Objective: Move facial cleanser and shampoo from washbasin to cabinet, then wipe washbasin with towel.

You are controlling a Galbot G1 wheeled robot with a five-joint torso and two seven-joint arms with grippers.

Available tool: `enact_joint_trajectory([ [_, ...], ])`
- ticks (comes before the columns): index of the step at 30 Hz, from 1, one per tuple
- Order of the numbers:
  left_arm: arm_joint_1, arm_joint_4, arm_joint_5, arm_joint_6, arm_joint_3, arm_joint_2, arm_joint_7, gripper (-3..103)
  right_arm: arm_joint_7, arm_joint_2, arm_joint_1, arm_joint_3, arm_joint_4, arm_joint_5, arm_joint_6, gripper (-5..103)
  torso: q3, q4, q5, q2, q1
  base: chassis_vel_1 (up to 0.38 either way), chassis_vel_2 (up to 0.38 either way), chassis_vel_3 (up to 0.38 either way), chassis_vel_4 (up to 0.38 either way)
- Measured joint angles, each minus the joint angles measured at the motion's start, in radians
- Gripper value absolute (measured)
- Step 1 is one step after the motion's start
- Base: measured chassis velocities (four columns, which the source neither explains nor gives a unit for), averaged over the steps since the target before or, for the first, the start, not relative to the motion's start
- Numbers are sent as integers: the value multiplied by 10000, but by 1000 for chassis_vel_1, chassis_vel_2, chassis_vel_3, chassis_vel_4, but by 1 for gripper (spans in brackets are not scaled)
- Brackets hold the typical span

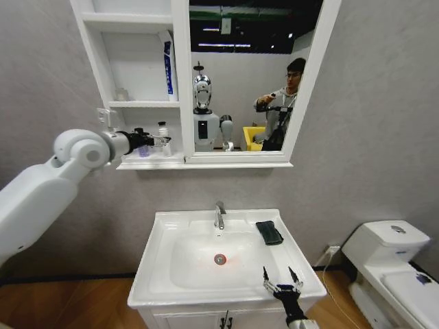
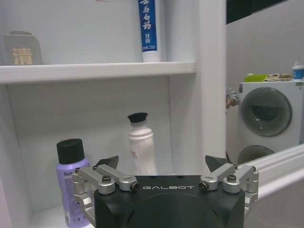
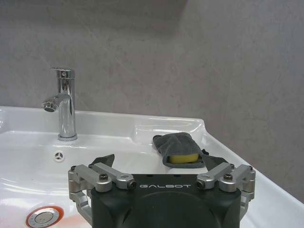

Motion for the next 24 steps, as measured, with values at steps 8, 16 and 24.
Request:
enact_joint_trajectory([
  [8, 1890, -1544, 109, -638, -1057, 1120, 73, 100, 3, 178, 24, -77, -14, -178, 4, 100, -1, 1, 3, 0, -2, 0, 0, 0, 0],
  [16, 5128, -2580, 1616, -994, -3528, 1268, 141, 100, 91, 361, -515, 221, 160, -211, 267, 100, -1, 2, 0, 0, -1, 0, 0, 0, 0],
  [24, 7298, -2972, 2352, -1061, -4957, 911, 157, 100, 94, 340, -579, 198, 152, -219, 300, 100, 0, -3, 3, 0, 2, 0, 0, 0, 0],
])
